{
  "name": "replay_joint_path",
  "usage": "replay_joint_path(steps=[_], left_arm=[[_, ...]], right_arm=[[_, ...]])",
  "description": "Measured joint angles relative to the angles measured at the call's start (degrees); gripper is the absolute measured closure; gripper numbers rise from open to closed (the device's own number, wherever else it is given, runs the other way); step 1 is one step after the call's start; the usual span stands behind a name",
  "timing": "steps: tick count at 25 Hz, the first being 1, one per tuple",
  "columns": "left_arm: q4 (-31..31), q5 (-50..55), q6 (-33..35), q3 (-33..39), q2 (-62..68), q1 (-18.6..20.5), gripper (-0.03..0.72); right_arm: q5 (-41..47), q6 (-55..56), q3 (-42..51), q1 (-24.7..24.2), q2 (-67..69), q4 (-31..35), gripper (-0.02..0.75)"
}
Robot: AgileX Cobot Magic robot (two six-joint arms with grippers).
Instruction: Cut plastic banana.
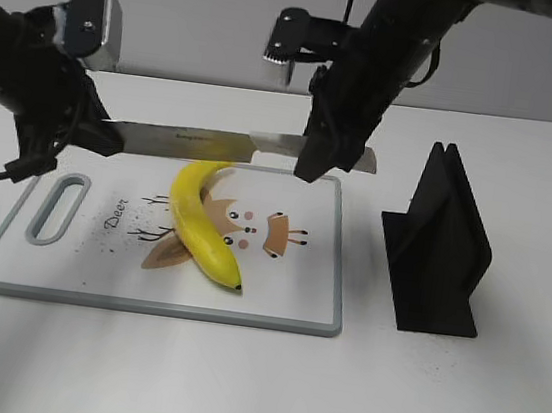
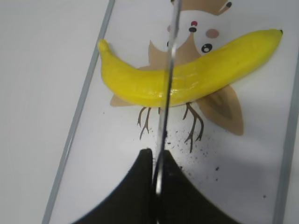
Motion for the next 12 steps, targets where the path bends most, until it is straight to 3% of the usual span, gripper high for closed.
replay_joint_path(steps=[6, 12], left_arm=[[-1.2, -1.8, -3.1, -0.1, 3.5, -2.2, 0.704], [-0.6, -0.2, -5.1, -0.3, 5.5, -2.5, 0.705]], right_arm=[[0.1, 3.7, 0.1, 0.1, 0.7, -5.8, 0.502], [1.1, 4.4, 0.1, 0.1, 2.6, -6.2, 0.500]])
